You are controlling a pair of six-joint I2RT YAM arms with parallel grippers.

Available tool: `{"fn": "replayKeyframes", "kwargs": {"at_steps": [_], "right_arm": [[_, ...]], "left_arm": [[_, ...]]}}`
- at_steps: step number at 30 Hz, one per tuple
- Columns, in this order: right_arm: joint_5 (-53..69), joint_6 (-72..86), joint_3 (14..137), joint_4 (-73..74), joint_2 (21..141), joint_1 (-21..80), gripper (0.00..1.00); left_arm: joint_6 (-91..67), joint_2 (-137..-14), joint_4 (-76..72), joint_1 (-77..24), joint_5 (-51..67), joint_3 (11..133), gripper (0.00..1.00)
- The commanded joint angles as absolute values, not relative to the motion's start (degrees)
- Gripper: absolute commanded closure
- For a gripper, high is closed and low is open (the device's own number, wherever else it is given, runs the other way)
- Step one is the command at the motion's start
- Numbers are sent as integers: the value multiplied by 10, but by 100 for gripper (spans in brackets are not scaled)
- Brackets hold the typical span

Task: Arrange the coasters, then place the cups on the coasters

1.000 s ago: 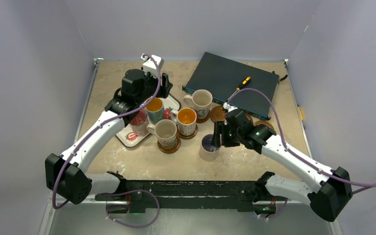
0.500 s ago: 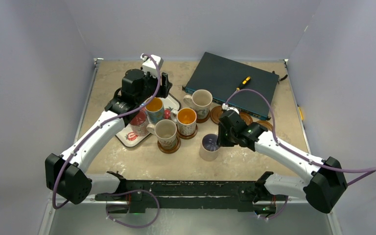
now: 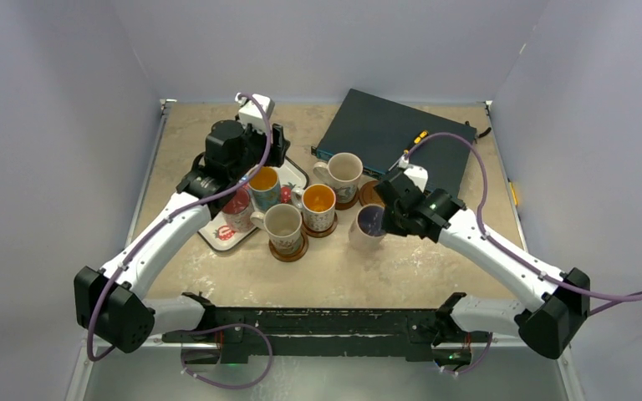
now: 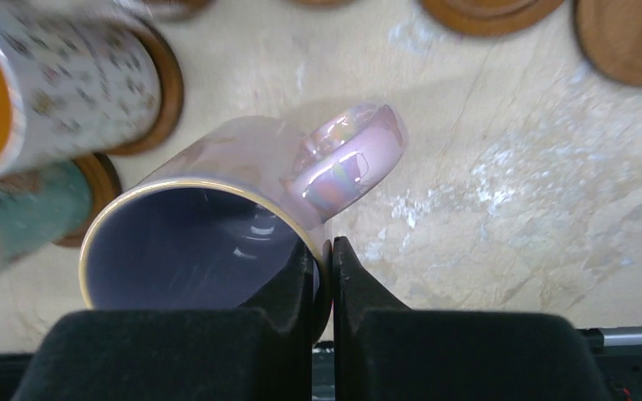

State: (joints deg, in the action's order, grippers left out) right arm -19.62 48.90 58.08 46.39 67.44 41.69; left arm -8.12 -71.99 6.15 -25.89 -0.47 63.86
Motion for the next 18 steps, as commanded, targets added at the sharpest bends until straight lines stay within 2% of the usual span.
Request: {"fn": "replayKeyframes", "kwargs": {"at_steps": [1, 9, 18], "right_arm": [[-310, 546, 694, 507, 700, 413, 100], [-353, 545, 790, 570, 793, 387, 100], [-308, 493, 781, 506, 810, 318, 100]], "left_arm": [[-96, -700, 30, -258, -16, 636, 44], [-95, -686, 27, -258, -29, 631, 44], [-88, -679, 24, -258, -43, 627, 44]]}}
